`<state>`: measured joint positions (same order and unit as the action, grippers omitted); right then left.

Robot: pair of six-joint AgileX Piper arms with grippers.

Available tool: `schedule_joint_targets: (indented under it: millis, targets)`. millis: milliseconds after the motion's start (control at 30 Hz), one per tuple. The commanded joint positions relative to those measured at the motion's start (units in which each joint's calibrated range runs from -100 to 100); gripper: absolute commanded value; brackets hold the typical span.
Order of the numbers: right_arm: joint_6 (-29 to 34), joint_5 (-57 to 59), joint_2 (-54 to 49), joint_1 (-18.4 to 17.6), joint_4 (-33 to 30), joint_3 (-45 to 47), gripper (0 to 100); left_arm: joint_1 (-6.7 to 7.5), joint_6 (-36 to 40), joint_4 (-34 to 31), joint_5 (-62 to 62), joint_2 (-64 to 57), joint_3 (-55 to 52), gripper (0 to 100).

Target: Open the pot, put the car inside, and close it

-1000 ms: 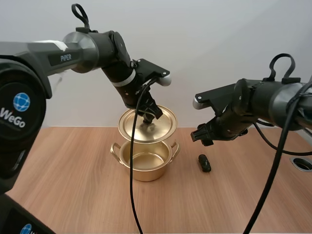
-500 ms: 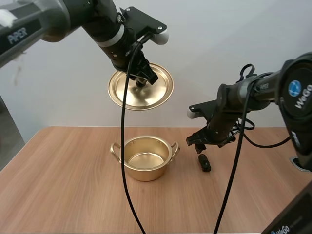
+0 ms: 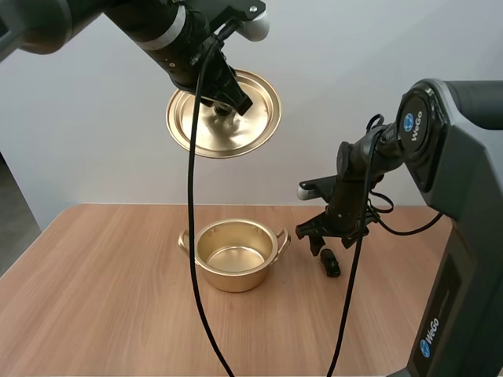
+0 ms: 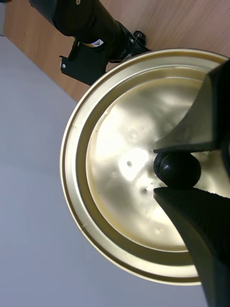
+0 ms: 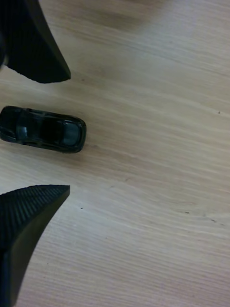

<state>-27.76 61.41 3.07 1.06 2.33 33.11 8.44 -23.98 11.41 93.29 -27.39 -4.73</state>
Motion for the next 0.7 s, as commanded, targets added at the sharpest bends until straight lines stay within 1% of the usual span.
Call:
schedule_joint_targets:
  millis: [0, 433, 667]
  targets:
    - [0.05, -0.1, 0.24, 0.02, 0.04, -0.1, 100, 0.0, 0.02, 0.14, 0.01, -0.28, -0.01, 0]
    - [0.16, 0.83, 0.79, 0.02, 0.04, -0.1, 100, 0.0, 0.02, 0.74, 0.01, -0.8, -0.01, 0]
    - [0.16, 2.03, 3.73, 0.02, 0.04, -0.1, 100, 0.0, 0.11, 0.72, 0.01, -0.92, -0.01, 0]
